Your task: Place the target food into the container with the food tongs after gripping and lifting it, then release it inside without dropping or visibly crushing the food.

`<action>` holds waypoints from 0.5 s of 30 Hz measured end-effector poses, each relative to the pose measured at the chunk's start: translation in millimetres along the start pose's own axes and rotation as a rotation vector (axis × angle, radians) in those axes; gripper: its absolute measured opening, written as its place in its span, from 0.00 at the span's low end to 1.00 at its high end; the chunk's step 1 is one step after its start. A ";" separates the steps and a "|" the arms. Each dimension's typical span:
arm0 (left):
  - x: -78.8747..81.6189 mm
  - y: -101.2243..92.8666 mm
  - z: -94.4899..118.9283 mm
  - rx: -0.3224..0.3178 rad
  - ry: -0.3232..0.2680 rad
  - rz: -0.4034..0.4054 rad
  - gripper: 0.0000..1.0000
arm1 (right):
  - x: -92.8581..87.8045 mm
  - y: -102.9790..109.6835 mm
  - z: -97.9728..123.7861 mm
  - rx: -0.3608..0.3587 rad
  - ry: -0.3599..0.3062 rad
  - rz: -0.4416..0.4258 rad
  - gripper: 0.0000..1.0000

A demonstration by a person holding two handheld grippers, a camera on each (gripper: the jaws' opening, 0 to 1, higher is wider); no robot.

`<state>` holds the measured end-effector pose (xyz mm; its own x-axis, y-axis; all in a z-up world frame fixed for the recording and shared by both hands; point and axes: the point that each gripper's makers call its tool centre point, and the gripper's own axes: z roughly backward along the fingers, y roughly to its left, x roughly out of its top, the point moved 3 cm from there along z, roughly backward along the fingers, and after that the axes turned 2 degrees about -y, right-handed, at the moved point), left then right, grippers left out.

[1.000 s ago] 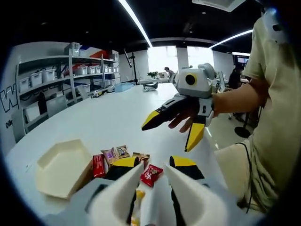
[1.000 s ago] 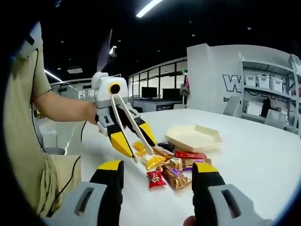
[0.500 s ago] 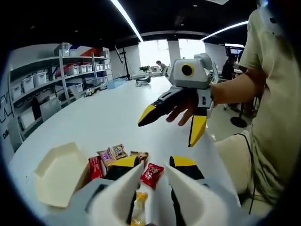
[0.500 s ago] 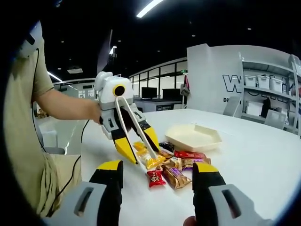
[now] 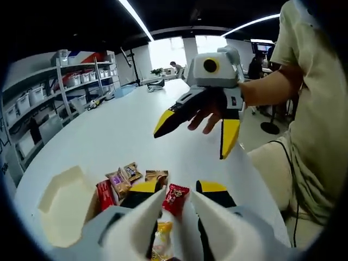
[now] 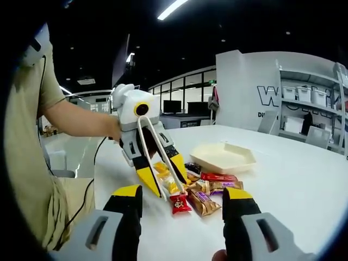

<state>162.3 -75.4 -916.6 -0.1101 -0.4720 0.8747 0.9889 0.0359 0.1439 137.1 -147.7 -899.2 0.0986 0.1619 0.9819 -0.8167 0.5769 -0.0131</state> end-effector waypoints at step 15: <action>-6.2 3.7 -11.4 -0.041 0.069 -0.063 0.25 | -2.9 -2.2 2.6 -0.005 0.004 -0.005 0.57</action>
<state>167.8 -82.4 -926.7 -0.1668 -0.5314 0.8305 0.9836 -0.0312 0.1776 137.2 -151.5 -901.6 0.1052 0.1624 0.9811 -0.8136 0.5813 -0.0090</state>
